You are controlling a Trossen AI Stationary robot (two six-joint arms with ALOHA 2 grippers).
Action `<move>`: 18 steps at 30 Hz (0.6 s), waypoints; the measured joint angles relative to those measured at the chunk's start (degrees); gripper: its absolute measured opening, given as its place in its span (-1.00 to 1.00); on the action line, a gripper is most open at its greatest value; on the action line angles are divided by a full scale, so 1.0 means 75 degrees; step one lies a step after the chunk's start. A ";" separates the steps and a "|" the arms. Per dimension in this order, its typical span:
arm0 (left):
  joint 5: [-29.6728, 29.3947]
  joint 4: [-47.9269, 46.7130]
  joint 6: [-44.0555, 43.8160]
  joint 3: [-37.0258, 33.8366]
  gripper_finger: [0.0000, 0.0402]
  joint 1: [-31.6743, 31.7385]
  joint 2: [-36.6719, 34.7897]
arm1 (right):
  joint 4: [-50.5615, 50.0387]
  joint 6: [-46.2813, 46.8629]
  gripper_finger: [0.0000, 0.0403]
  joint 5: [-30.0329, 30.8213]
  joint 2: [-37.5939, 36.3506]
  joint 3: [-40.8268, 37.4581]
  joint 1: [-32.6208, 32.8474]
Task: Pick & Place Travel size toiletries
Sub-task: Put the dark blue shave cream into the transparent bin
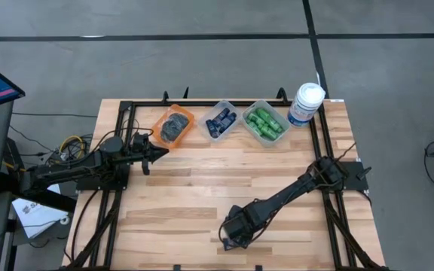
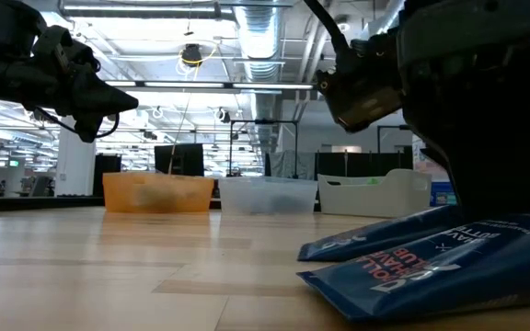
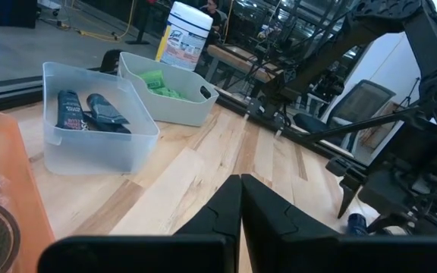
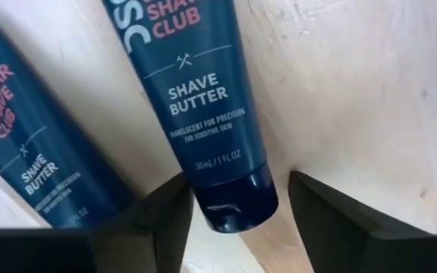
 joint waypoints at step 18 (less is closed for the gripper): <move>0.0000 0.0001 0.0000 0.0000 -0.98 0.0001 -0.0001 | -0.0739 -0.2168 -0.35 -0.0175 0.0082 0.0317 -0.0332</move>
